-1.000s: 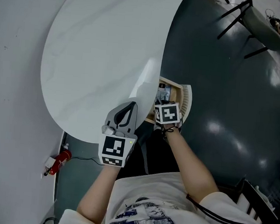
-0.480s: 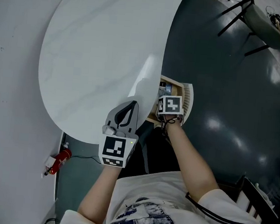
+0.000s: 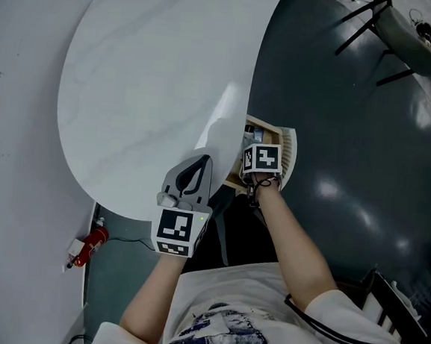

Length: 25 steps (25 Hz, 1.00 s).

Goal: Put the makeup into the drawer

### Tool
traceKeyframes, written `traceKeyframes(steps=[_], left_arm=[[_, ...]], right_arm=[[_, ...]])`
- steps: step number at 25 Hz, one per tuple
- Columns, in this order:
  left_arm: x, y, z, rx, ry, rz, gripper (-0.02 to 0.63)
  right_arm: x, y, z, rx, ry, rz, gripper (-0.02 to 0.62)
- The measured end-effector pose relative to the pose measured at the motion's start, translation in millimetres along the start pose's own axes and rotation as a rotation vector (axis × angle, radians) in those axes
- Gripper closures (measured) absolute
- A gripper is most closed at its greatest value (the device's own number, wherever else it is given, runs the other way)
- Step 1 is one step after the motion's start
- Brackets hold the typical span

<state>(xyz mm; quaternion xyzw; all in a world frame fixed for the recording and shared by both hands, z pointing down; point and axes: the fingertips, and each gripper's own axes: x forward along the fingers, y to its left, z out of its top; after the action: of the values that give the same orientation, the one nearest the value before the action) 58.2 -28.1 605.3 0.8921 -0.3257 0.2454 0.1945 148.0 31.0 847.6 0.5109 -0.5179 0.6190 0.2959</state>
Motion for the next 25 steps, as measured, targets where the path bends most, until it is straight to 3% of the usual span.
traceKeyframes(steps=[11, 25], left_arm=[[-1, -6, -1, 0.001, 0.0, 0.001, 0.559], [-8, -16, 1, 0.006, -0.006, 0.012, 0.559]], right_arm=[[-2, 3, 1, -0.01, -0.01, 0.029, 0.511], [-14, 16, 4, -0.027, -0.058, 0.094, 0.437]])
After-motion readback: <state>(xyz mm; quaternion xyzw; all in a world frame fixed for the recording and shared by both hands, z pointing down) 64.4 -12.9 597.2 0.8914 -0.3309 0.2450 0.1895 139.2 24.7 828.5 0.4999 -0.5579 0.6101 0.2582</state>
